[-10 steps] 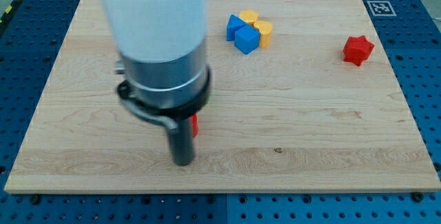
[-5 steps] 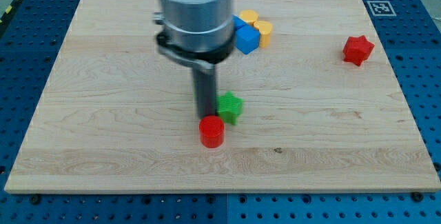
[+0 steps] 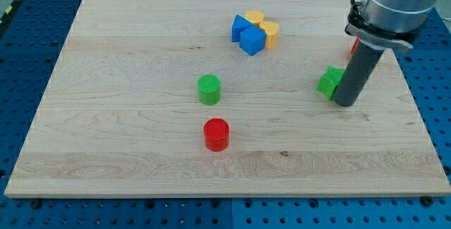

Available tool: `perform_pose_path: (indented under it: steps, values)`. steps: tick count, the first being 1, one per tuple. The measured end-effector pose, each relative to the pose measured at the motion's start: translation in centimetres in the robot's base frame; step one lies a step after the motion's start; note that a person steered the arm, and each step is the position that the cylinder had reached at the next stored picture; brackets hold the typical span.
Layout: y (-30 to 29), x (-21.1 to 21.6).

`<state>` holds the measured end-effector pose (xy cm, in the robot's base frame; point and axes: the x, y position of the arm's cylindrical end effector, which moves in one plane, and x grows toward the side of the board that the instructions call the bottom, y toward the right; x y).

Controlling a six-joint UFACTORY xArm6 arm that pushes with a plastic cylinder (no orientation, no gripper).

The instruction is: Push the green star into the red star

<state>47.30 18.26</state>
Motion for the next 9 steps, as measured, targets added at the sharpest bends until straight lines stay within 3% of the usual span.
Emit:
perform_pose_path:
  steps: [2,3,7,9]
  values:
    - [-2.3,2.5]
    - [-3.2,-1.0]
    - [-1.9,-3.2]
    - [2.8,-4.7]
